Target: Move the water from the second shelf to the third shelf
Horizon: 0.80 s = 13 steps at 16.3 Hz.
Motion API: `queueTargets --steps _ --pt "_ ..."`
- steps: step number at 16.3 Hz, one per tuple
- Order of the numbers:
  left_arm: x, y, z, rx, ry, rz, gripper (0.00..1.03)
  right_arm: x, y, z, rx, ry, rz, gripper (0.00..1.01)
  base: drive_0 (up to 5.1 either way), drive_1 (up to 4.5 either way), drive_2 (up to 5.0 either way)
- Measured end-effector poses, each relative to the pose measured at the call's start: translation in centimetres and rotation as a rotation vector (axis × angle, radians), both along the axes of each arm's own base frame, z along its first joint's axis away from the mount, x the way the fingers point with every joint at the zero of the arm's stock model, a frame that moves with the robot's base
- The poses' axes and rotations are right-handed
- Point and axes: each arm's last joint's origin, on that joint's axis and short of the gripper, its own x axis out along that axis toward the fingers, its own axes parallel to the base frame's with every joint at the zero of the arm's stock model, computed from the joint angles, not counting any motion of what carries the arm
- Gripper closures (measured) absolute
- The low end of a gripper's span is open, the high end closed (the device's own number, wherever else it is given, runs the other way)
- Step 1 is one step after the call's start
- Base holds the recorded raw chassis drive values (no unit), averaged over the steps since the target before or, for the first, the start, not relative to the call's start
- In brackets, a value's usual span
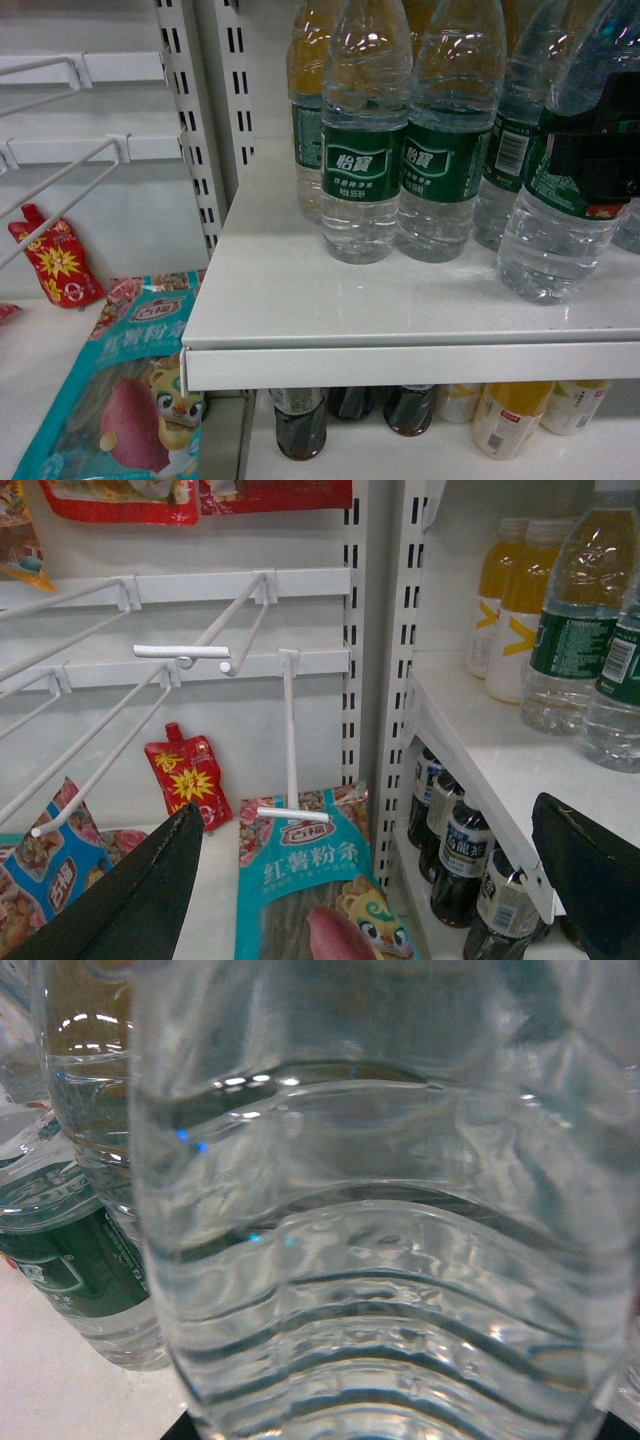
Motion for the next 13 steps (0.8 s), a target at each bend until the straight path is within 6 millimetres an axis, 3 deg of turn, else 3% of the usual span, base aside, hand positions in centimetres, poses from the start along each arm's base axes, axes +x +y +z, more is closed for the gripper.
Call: queueTargets --steps 2,5,7,13 --pt "0.00 0.00 0.00 0.000 0.000 0.000 0.05 0.03 0.01 0.04 -0.002 0.000 0.002 0.60 0.0 0.00 0.0" --pt "0.00 0.00 0.00 0.000 0.000 0.000 0.05 0.05 0.04 0.11 -0.010 -0.008 0.011 0.30 0.0 0.00 0.0" --pt "0.00 0.00 0.00 0.000 0.000 0.000 0.05 0.12 0.05 0.29 -0.009 -0.015 0.011 0.05 0.0 0.00 0.0" --pt "0.00 0.00 0.00 0.000 0.000 0.000 0.05 0.04 0.07 0.24 -0.008 -0.001 0.024 0.03 0.0 0.00 0.0"
